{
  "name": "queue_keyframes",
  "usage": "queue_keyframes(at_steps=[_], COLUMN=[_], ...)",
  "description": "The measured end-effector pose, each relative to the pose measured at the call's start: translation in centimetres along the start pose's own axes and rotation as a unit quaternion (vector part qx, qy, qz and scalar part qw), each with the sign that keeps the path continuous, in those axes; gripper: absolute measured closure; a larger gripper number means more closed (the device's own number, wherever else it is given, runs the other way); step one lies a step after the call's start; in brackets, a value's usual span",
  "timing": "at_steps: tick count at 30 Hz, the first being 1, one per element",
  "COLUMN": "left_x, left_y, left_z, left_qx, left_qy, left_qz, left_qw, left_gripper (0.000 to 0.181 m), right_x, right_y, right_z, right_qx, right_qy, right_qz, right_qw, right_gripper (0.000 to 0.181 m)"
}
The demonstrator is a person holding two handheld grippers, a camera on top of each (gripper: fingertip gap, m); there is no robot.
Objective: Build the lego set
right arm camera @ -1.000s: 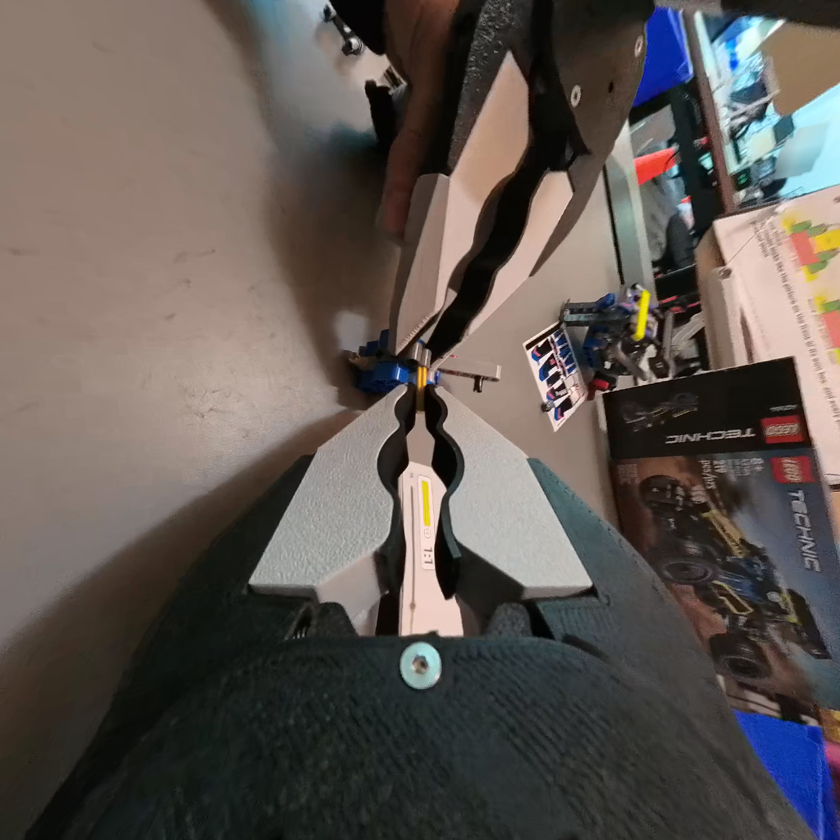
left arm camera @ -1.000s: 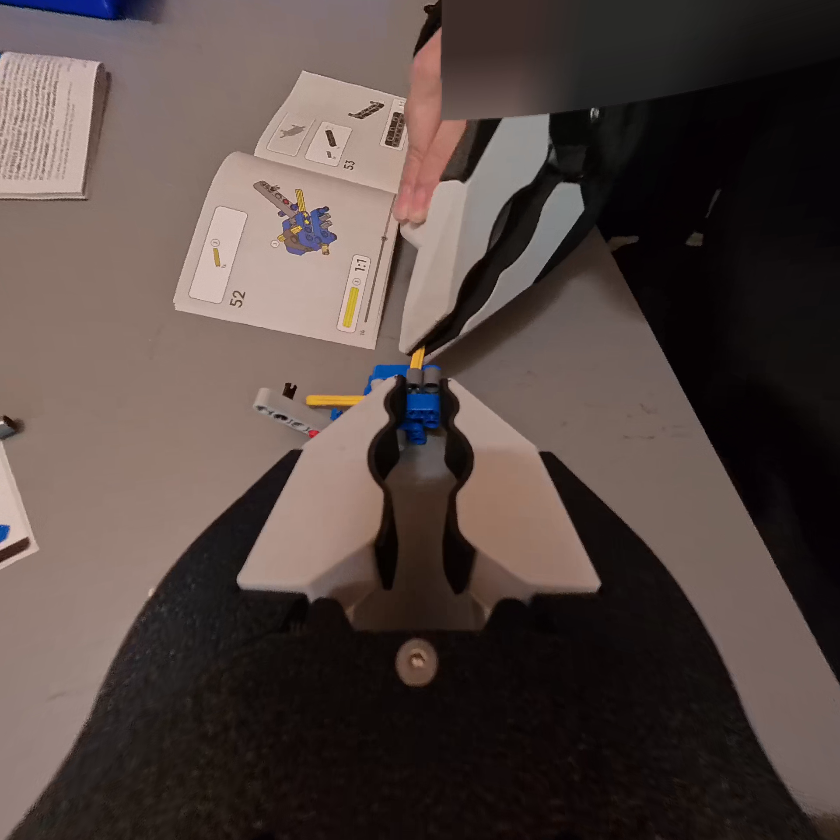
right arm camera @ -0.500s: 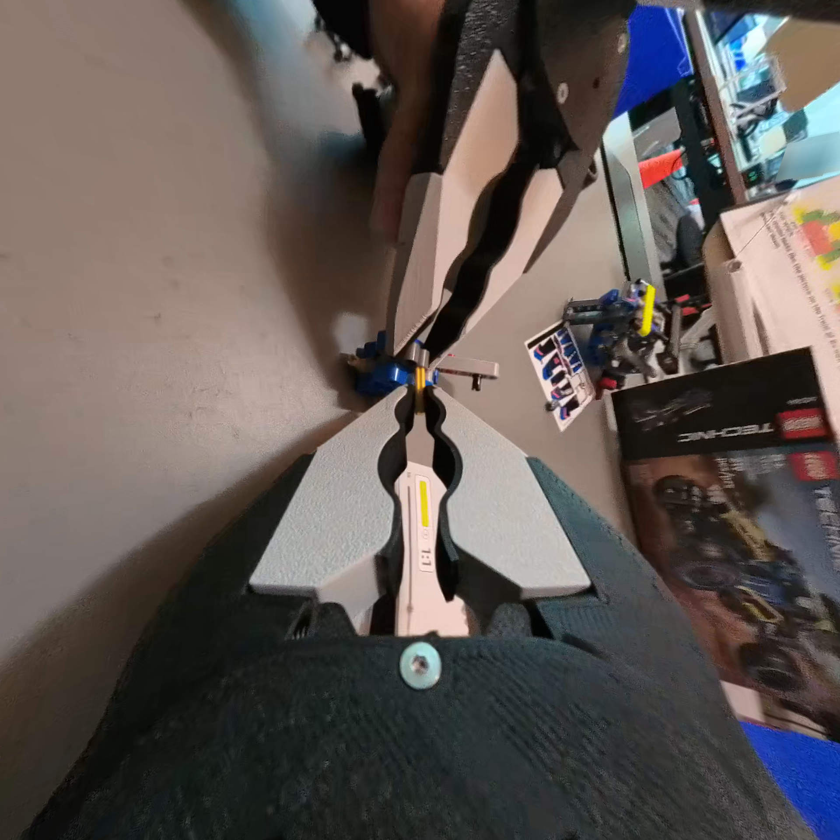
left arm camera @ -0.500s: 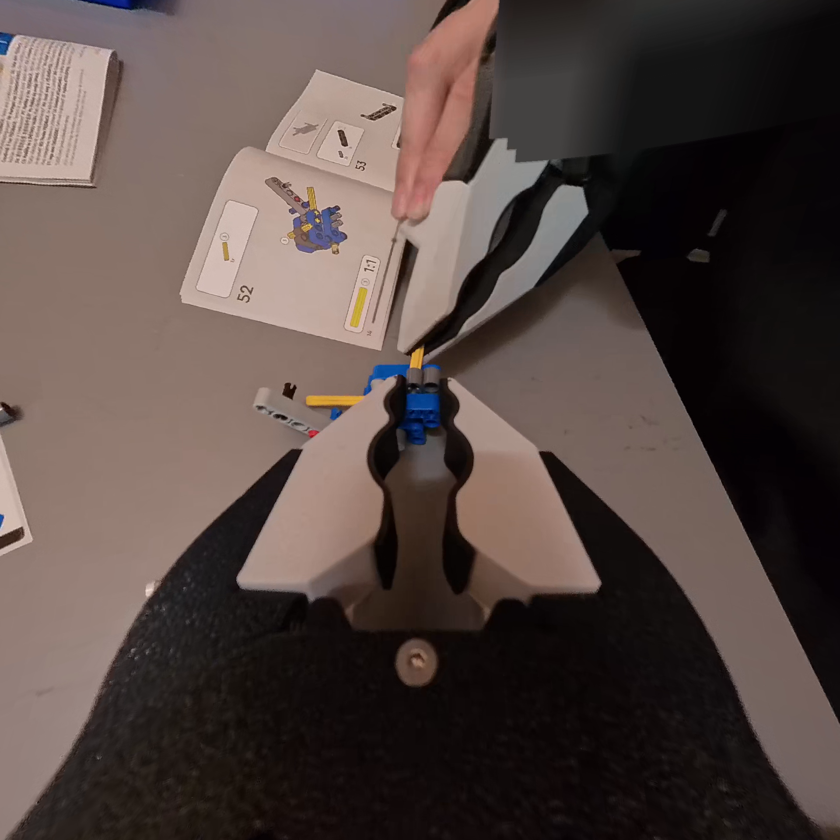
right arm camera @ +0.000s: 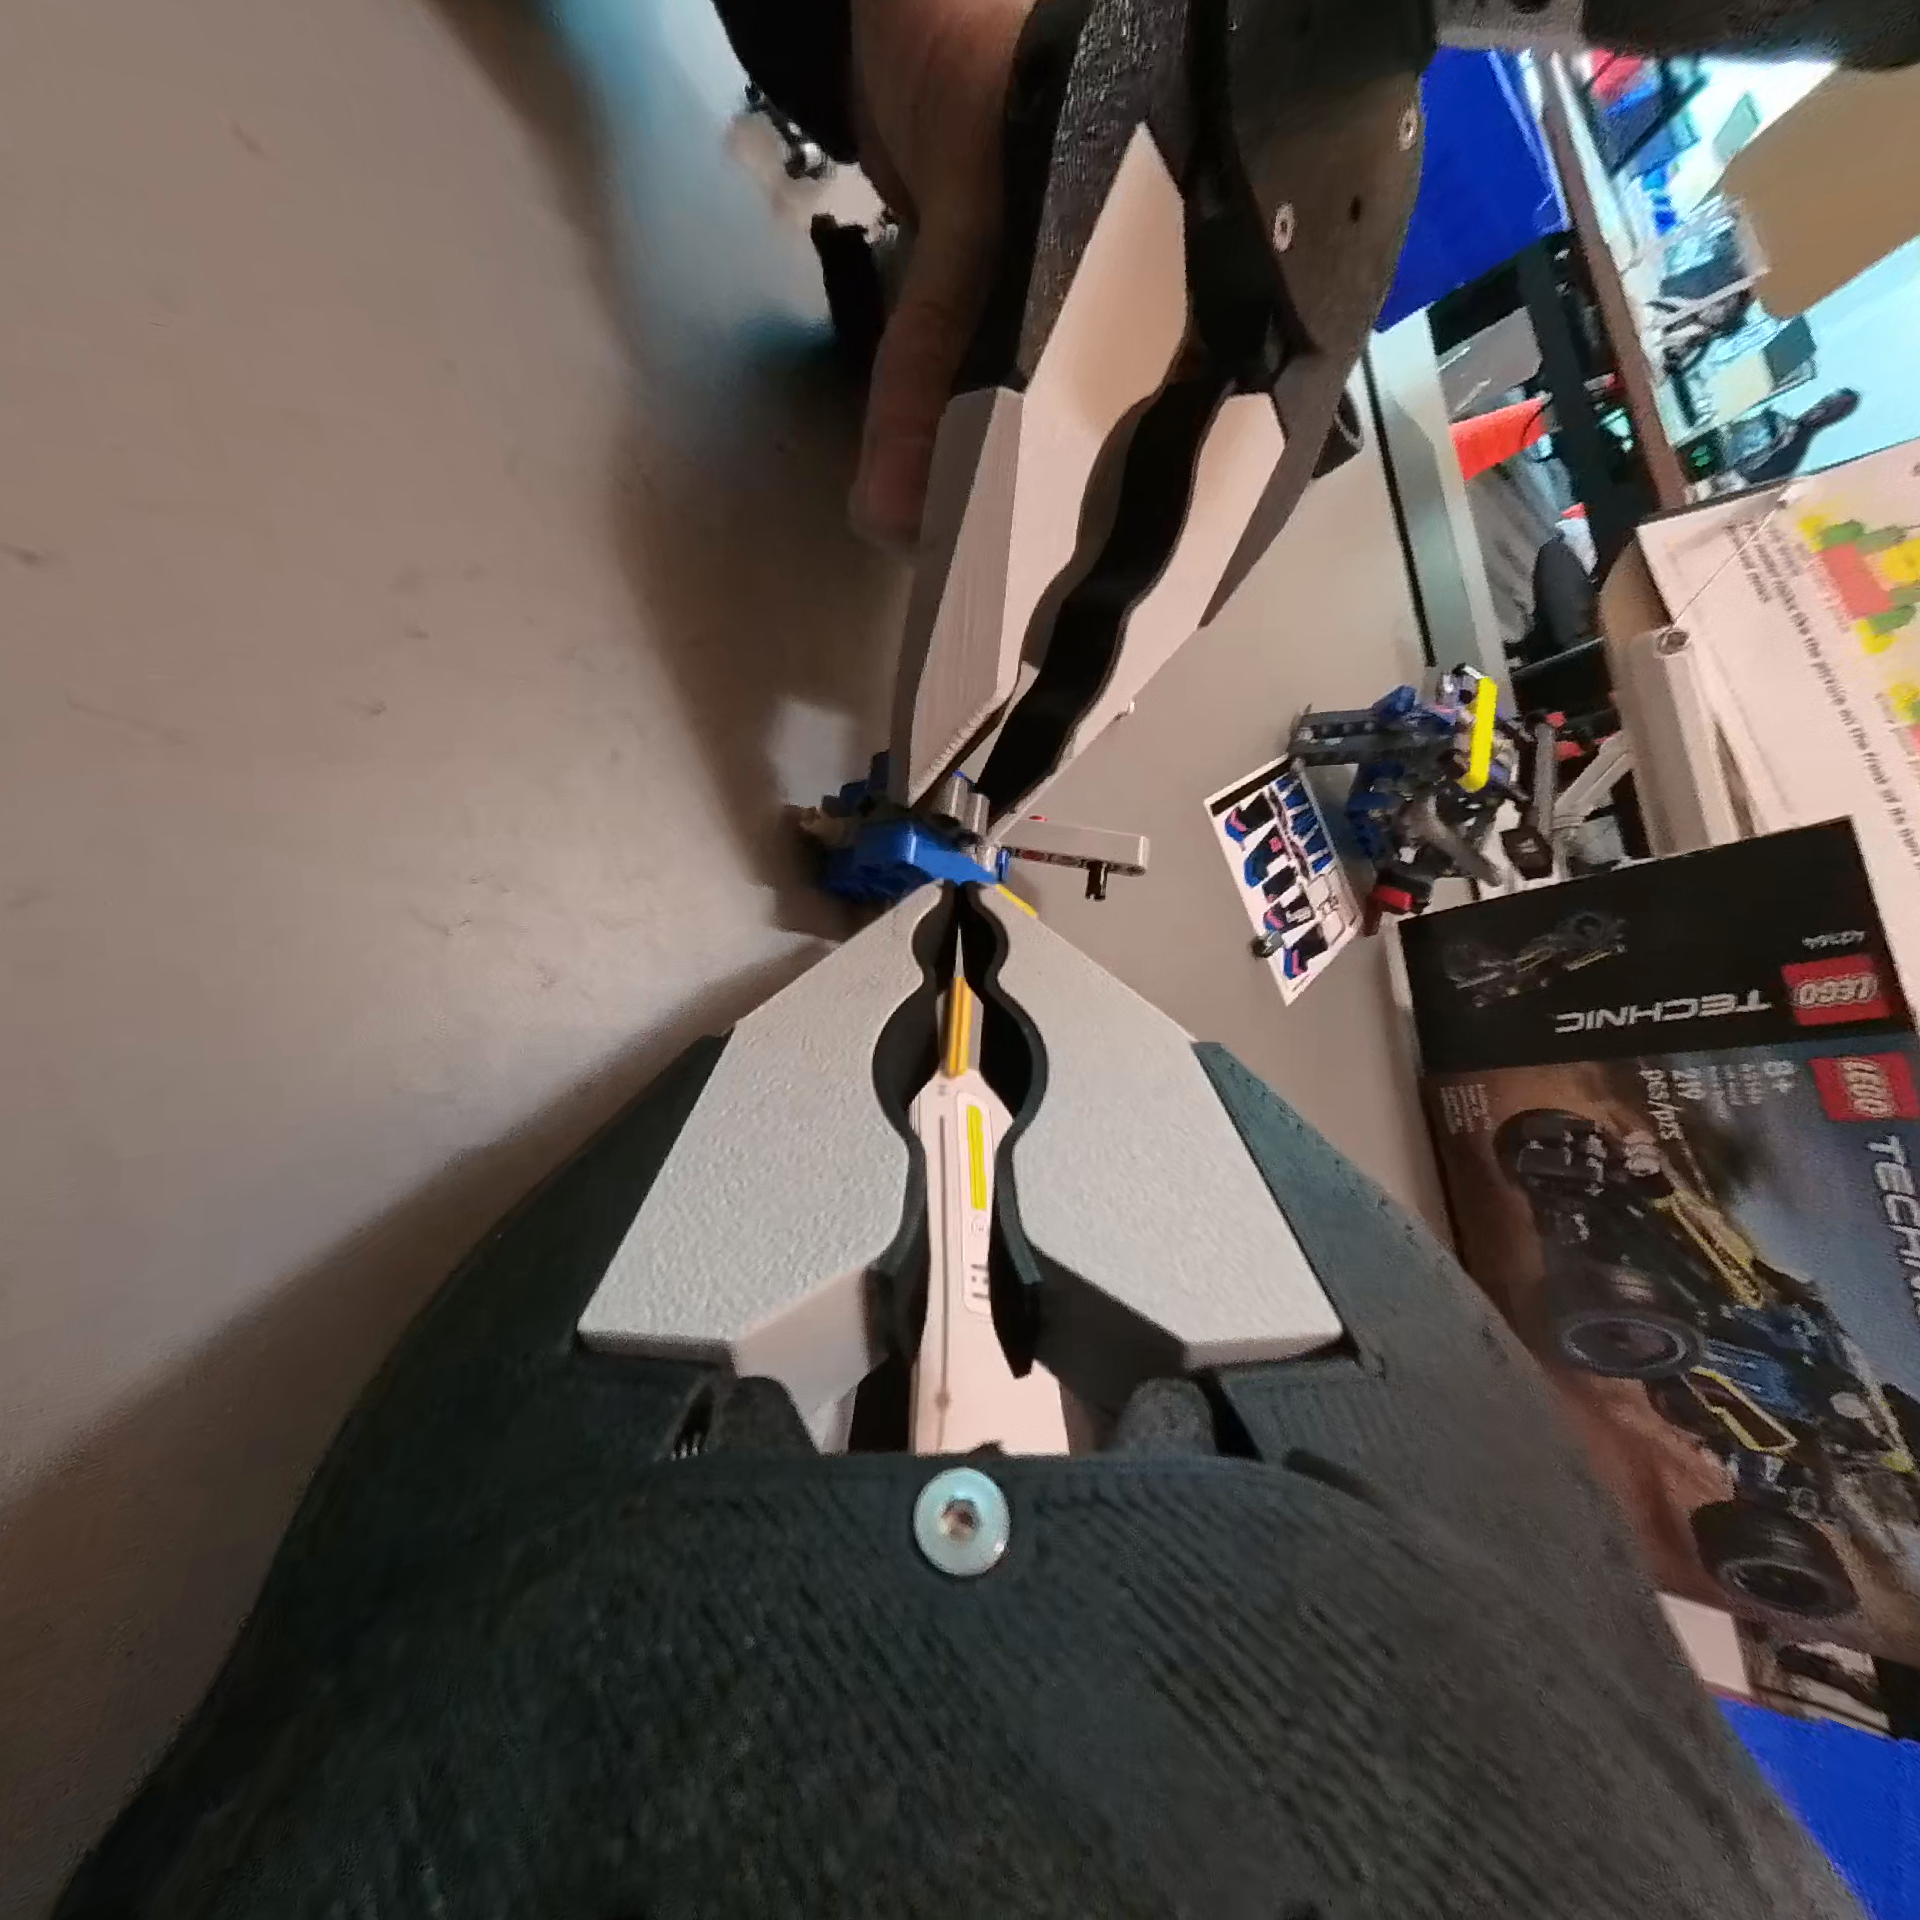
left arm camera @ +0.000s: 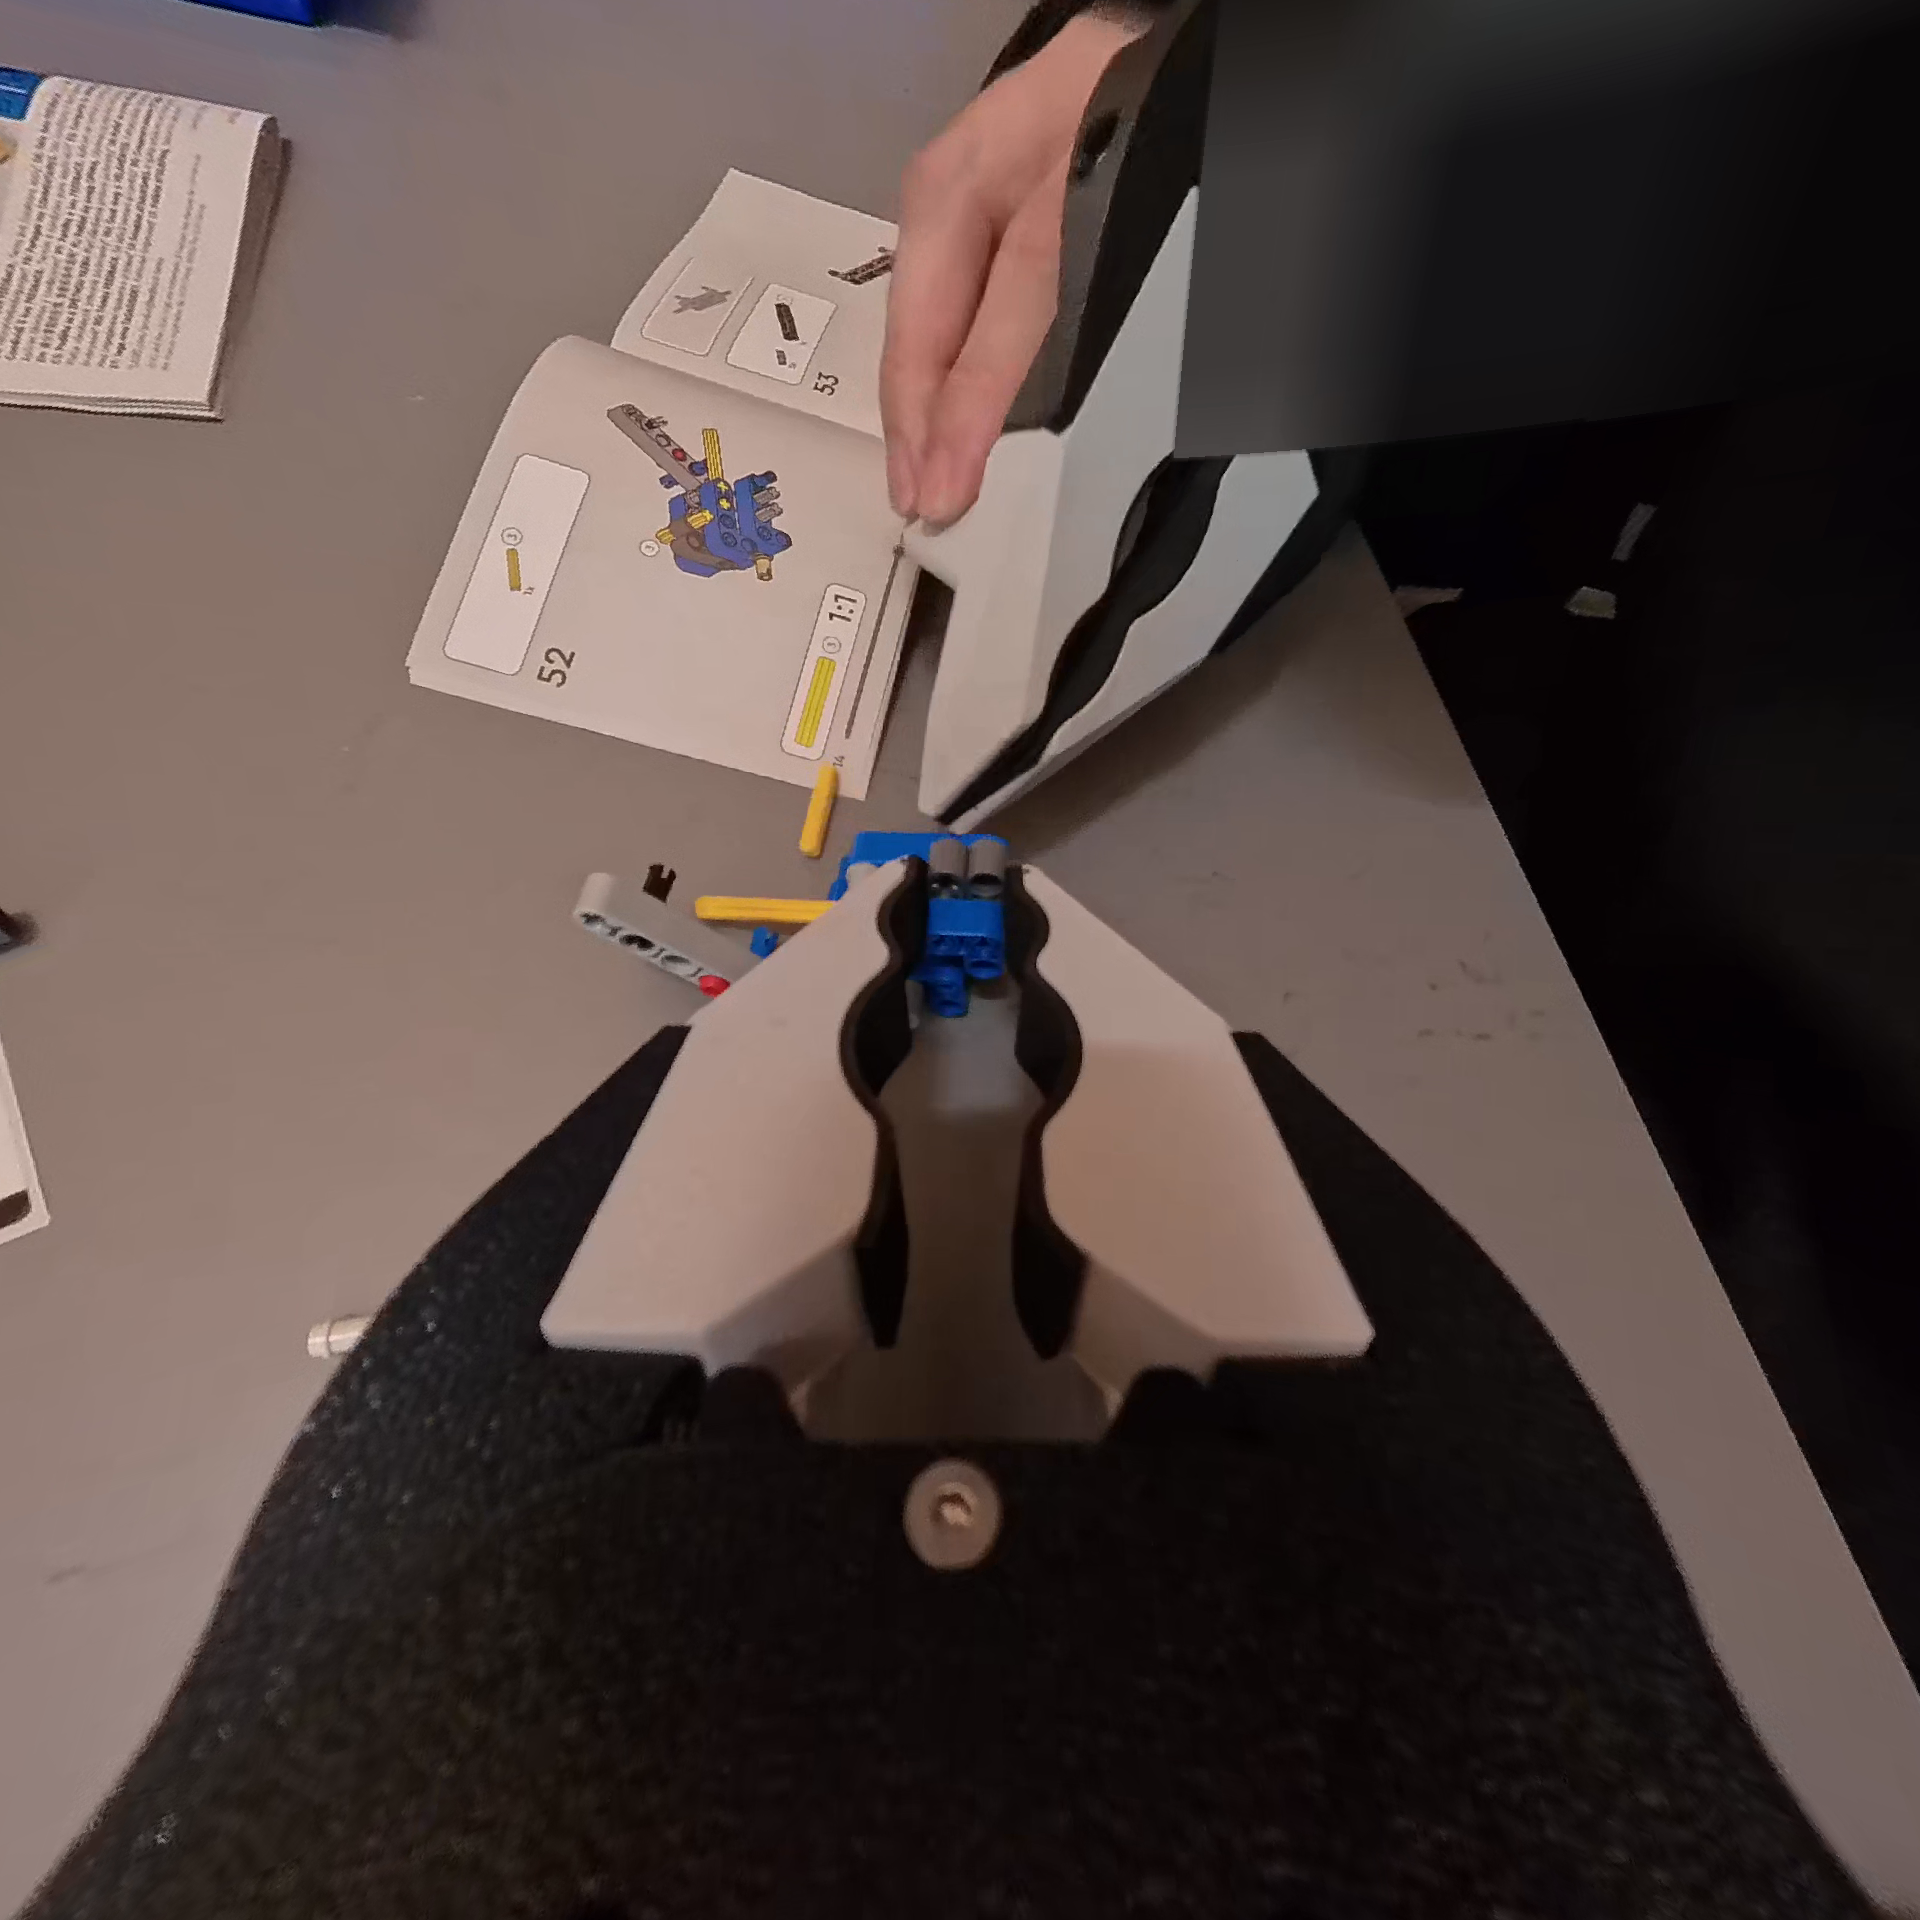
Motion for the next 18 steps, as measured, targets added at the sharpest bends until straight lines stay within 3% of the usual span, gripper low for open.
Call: queue_keyframes(at_steps=[3, 6, 10, 14, 16, 18], left_x=[0.0, 0.1, 0.1, -0.1, -0.2, -0.2], left_y=[0.1, 0.2, 0.1, 0.4, 0.6, 0.7], left_z=[0.0, 0.0, 0.0, 0.1, 0.2, 0.2], left_qx=[0.001, 0.001, 0.002, 0.002, 0.002, 0.003], left_qy=[0.001, 0.0, -0.005, -0.006, -0.004, -0.003], left_qz=[-0.001, -0.001, 0.0, -0.009, -0.014, -0.013], left_qw=[1.0, 1.0, 1.0, 1.0, 1.0, 1.0], left_gripper=[0.17, 0.17, 0.169, 0.169, 0.169, 0.169], right_x=[-0.1, 1.5, 2.3, 1.7, 1.6, 1.6], right_y=[1.0, 1.9, 0.9, -0.3, -0.6, -0.8], right_z=[1.5, 3.0, 3.2, 4.1, 4.1, 4.0], right_qx=[-0.041, -0.072, -0.047, -0.074, -0.071, -0.067], right_qy=[-0.027, -0.153, -0.219, -0.267, -0.277, -0.283], right_qz=[-0.032, -0.026, -0.036, -0.081, -0.086, -0.086], right_qw=[0.998, 0.985, 0.974, 0.957, 0.954, 0.953], right_gripper=[0.181, 0.177, 0.17, 0.155, 0.171, 0.169])
Point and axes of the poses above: each gripper's, where its closed fingertips meet, y back along the fingers, z out of its underside, x = y × z across the jaws, the point moved 2 cm from there along y, back along the fingers, and after that the axes turned 15 degrees about -y, right-handed, at the moved point
